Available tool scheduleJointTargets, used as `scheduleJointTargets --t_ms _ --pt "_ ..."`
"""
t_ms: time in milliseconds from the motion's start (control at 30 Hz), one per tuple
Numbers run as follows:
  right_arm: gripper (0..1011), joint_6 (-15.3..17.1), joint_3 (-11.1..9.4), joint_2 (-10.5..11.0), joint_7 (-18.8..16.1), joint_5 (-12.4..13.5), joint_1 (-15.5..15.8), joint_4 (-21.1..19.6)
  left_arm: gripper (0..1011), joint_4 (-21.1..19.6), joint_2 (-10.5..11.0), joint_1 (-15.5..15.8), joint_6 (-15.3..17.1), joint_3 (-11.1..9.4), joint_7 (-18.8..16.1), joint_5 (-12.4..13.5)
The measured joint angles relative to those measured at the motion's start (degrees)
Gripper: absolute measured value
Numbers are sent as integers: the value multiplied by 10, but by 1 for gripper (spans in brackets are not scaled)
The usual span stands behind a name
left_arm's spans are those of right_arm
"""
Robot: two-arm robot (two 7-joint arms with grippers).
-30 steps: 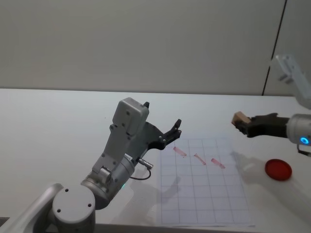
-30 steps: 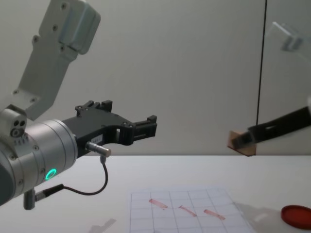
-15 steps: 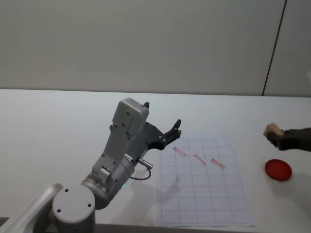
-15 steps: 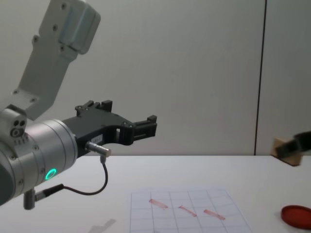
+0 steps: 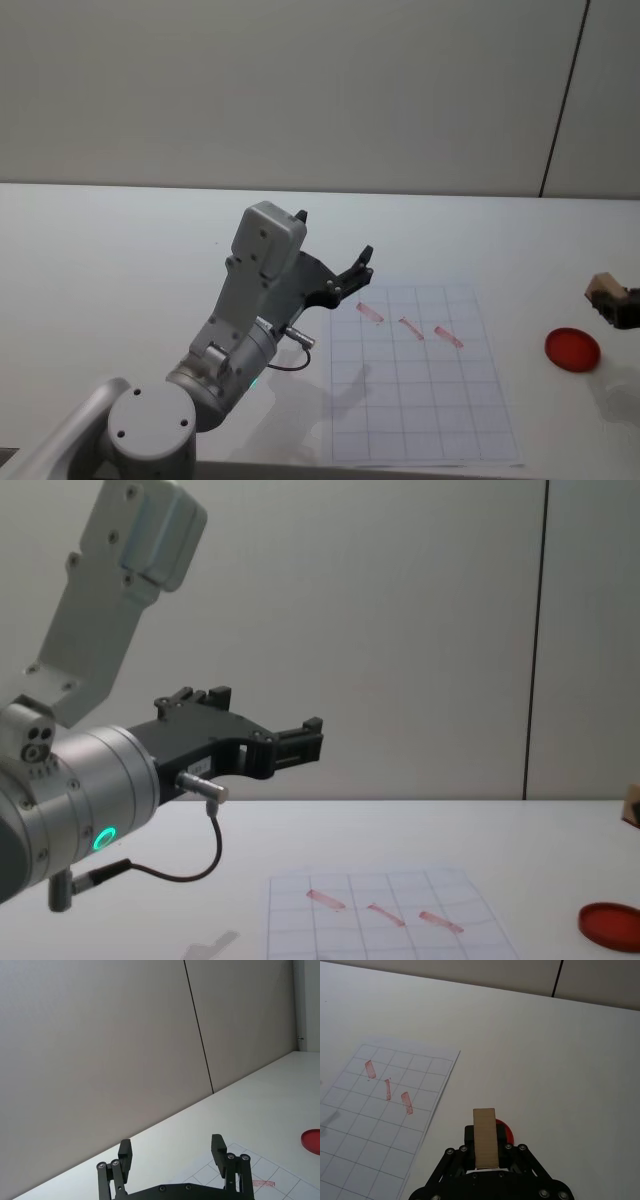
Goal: Use the one hand to pick up the stamp and affix it onto the A4 paper.
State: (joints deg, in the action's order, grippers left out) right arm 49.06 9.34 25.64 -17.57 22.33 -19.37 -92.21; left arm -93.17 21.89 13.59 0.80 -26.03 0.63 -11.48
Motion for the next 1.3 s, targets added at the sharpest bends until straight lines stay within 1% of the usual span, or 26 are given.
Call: scheduleJointTargets --t_ms 300,500,633,1300 --pt "218 1 -6 3 12 8 6 11 1002 0 0 0 0 0 0 0" --pt "218 0 -5 1 14 9 4 26 1002 0 0 0 0 0 0 0" --pt "218 -2 -1 -3 14 6 0 41 1002 0 0 0 0 0 0 0" --pt "218 -11 28 -29 -13 -35 -37 112 1002 0 0 0 0 0 0 0"
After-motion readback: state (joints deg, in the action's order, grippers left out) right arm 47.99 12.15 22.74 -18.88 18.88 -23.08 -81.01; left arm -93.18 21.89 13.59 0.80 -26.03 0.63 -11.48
